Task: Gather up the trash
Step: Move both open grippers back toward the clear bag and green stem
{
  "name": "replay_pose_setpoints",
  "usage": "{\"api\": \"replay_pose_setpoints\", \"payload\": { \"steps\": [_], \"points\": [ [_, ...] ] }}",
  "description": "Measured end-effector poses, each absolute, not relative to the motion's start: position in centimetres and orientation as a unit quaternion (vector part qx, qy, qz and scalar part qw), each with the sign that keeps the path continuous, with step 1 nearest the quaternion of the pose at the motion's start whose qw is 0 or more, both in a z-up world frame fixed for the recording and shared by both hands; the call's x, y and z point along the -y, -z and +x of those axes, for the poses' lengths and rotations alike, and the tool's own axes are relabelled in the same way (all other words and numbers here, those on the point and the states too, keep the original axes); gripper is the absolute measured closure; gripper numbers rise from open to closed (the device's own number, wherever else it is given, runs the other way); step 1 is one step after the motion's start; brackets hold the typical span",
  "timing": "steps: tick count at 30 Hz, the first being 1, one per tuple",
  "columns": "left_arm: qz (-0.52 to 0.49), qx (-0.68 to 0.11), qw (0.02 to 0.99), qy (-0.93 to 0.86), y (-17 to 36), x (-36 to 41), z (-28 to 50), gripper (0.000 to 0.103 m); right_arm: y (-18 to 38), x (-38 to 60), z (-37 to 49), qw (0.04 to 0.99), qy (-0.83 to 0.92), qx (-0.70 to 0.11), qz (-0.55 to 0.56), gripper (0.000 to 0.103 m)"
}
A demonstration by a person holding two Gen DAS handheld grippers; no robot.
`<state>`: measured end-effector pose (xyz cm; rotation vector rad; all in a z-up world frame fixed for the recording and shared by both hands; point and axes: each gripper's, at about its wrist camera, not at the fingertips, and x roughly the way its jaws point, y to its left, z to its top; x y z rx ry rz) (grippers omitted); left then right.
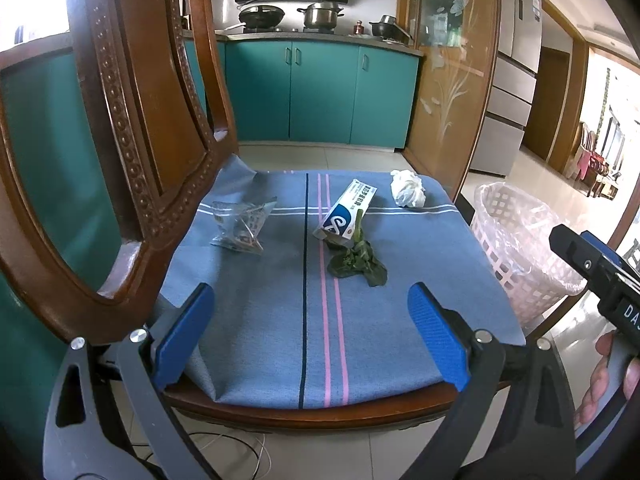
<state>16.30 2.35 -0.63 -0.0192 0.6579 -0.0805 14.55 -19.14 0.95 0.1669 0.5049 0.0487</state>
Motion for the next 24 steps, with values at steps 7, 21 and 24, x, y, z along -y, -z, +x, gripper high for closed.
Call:
{"api": "replay_pose_setpoints", "payload": {
  "steps": [7,21,24],
  "points": [
    [-0.009,-0.325,0.945,0.034,0.8,-2.4,16.4,0.006,-0.9,19.1,14.6,0.964,-0.025,-0.25,0.083,0.009],
    [0.023,-0.351,0.936,-0.025,3.1,-2.5,25.2,0.007,-0.1,17.7,15.7,0.957,-0.046,-0.274,0.079,0.009],
    [0.018,-0.374,0.927,-0.038,4.5,-2.9,28.8,0.011,0.5,17.5,16.5,0.951,-0.059,-0.29,0.084,0.009]
  ]
}}
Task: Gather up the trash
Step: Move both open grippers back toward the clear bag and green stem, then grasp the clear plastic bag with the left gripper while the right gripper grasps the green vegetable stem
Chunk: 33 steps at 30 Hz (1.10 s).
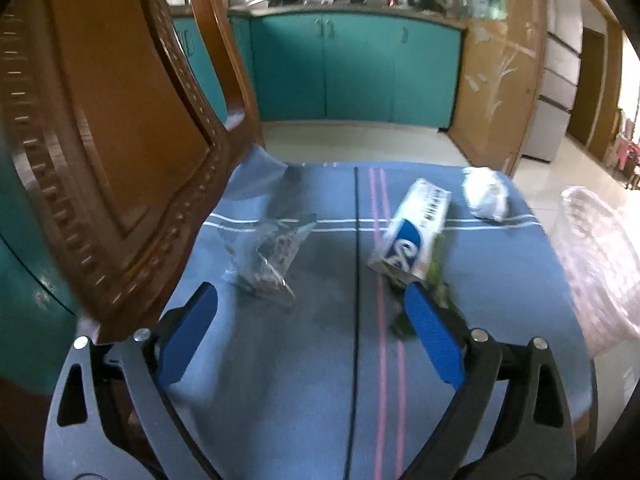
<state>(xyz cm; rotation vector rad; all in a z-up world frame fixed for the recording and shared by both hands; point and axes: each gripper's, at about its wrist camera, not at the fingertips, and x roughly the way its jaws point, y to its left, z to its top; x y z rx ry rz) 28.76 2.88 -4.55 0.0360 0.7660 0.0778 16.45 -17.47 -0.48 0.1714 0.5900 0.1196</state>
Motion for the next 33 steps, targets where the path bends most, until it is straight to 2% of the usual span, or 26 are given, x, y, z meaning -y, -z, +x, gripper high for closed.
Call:
{"api": "replay_pose_setpoints", "payload": {
  "steps": [7,10,13,14,15,19,20,21,25,26,27,33],
  "points": [
    [0.053,-0.425,0.902,-0.062,8.5,-3.4,34.4,0.026,1.2,15.3,20.5,0.94,-0.103,-0.318,0.077,0.009],
    [0.04,-0.434,0.898,-0.066,8.9,-4.3,35.5,0.031,2.5,14.7,24.0,0.922,-0.127,-0.352,0.099,0.015],
    [0.022,-0.448,0.891,-0.063,9.6,-5.5,36.1,0.051,4.2,13.3,27.0,0.908,-0.139,-0.383,0.093,0.022],
    [0.011,-0.46,0.886,-0.059,10.1,-6.1,36.3,0.067,5.1,12.6,28.2,0.903,-0.145,-0.395,0.09,0.027],
    [-0.006,-0.46,0.886,-0.051,10.3,-6.7,36.3,0.075,5.7,12.1,29.0,0.897,-0.151,-0.406,0.091,0.031],
    [-0.028,-0.457,0.888,-0.042,9.6,-7.5,35.9,0.083,7.2,9.8,31.2,0.887,-0.166,-0.423,0.079,0.039],
    [-0.029,-0.453,0.89,-0.041,9.2,-7.5,35.7,0.091,7.5,9.2,31.7,0.886,-0.169,-0.425,0.075,0.045],
    [-0.029,-0.451,0.892,-0.034,8.7,-7.4,35.4,0.095,7.8,8.9,32.1,0.883,-0.173,-0.429,0.077,0.049],
    [-0.045,-0.413,0.91,0.003,4.3,-7.1,32.4,0.095,9.0,8.3,33.0,0.872,-0.18,-0.448,0.079,0.071],
    [-0.051,-0.402,0.914,0.013,3.3,-7.0,31.5,0.095,9.0,8.6,33.0,0.873,-0.179,-0.446,0.08,0.083],
    [-0.056,-0.391,0.919,0.023,2.0,-6.9,30.4,0.095,9.0,8.7,32.9,0.873,-0.18,-0.447,0.08,0.091],
    [-0.076,-0.324,0.94,0.068,-2.9,-7.0,24.6,0.096,5.8,10.5,29.7,0.879,-0.199,-0.423,0.096,0.094]
  ]
}}
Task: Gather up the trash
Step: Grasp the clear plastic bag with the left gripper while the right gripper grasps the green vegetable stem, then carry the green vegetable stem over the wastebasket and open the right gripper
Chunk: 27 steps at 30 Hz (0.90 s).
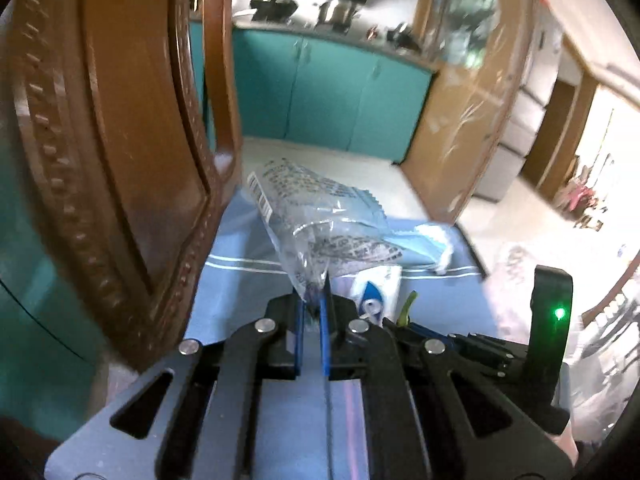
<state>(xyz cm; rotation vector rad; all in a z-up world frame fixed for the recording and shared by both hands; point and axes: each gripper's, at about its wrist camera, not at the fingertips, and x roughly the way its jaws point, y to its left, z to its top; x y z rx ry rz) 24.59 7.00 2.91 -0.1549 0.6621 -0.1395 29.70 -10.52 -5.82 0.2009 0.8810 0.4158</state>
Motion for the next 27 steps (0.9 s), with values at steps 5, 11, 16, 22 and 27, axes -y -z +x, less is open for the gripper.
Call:
{"api": "replay_pose_setpoints", "payload": {
  "steps": [5,11,16,22,27],
  "points": [
    [-0.09,-0.33,0.935,0.091,-2.8,-6.1,21.2,0.095,1.2,13.5,25.0,0.893,-0.216,-0.378,0.116,0.094],
    [-0.071,-0.332,0.935,0.101,-2.6,-3.7,18.8,0.095,-1.3,16.3,20.7,0.91,-0.206,-0.337,0.125,0.094],
    [-0.056,-0.337,0.934,0.107,-1.5,-2.2,19.3,0.094,-1.2,17.0,18.5,0.918,-0.193,-0.328,0.113,0.094],
    [-0.049,-0.34,0.934,0.102,-1.3,-2.3,19.5,0.094,-0.9,17.0,18.7,0.924,-0.18,-0.323,0.099,0.094],
    [-0.05,-0.341,0.934,0.094,-1.0,-2.9,19.3,0.094,-0.8,17.1,18.8,0.925,-0.177,-0.323,0.095,0.094]
  ]
}}
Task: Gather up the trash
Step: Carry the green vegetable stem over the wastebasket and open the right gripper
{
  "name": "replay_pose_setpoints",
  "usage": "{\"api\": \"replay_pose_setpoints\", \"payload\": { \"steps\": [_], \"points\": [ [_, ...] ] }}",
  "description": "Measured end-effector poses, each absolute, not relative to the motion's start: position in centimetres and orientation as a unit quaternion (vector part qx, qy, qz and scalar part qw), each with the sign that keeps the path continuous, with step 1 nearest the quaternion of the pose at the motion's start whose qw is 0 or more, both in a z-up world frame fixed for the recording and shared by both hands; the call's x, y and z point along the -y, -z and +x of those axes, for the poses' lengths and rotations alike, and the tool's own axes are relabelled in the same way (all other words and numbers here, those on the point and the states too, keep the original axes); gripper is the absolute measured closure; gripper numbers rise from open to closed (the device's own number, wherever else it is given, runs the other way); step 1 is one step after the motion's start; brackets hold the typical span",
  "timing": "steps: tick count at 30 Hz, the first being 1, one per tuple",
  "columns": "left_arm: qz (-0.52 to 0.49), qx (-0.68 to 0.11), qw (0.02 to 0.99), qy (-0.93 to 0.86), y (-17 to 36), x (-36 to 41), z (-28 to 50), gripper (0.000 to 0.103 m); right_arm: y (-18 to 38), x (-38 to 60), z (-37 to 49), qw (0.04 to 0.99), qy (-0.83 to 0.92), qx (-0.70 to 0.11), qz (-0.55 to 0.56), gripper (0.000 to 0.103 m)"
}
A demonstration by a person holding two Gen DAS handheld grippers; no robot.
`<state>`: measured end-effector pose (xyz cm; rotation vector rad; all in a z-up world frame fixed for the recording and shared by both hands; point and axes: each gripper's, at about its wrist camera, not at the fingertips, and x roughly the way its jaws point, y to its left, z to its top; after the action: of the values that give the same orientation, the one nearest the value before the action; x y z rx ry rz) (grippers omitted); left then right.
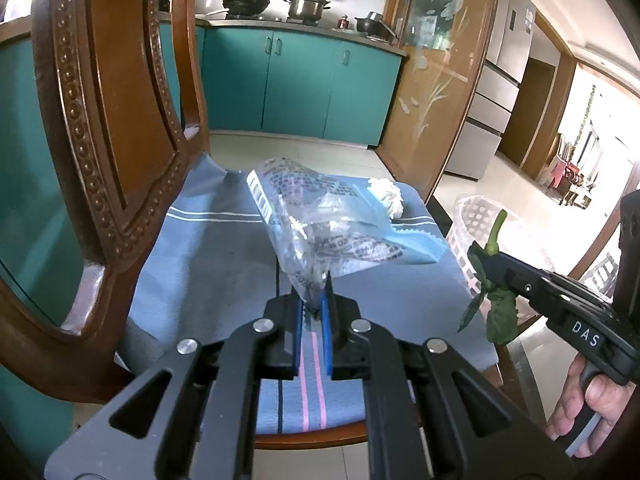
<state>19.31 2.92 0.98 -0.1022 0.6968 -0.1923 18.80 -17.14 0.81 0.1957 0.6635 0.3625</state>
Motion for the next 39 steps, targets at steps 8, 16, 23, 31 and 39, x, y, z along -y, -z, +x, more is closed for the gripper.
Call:
{"api": "replay_pose_setpoints", "payload": {
  "steps": [8,16,23,31,39],
  "points": [
    [-0.044,-0.343,0.934,0.095,-0.8,-2.6,19.0,0.094,-0.7,17.1,18.9,0.925,-0.175,-0.324,0.094,0.094],
    [-0.041,-0.345,0.933,0.095,-0.8,-2.5,19.0,0.094,-0.6,16.9,18.9,0.925,-0.176,-0.325,0.092,0.094],
    [-0.038,-0.346,0.932,0.1,-0.7,-2.1,19.1,0.093,-3.8,21.8,18.5,0.956,-0.103,-0.247,0.118,0.094],
    [-0.026,-0.348,0.929,0.123,-0.3,-0.2,19.2,0.093,-0.8,33.0,22.3,0.944,0.019,-0.263,0.199,0.039],
    [0.009,-0.349,0.92,0.177,-0.6,5.9,19.2,0.093,-1.8,37.9,17.4,0.936,0.061,-0.194,0.289,0.024]
  ]
}}
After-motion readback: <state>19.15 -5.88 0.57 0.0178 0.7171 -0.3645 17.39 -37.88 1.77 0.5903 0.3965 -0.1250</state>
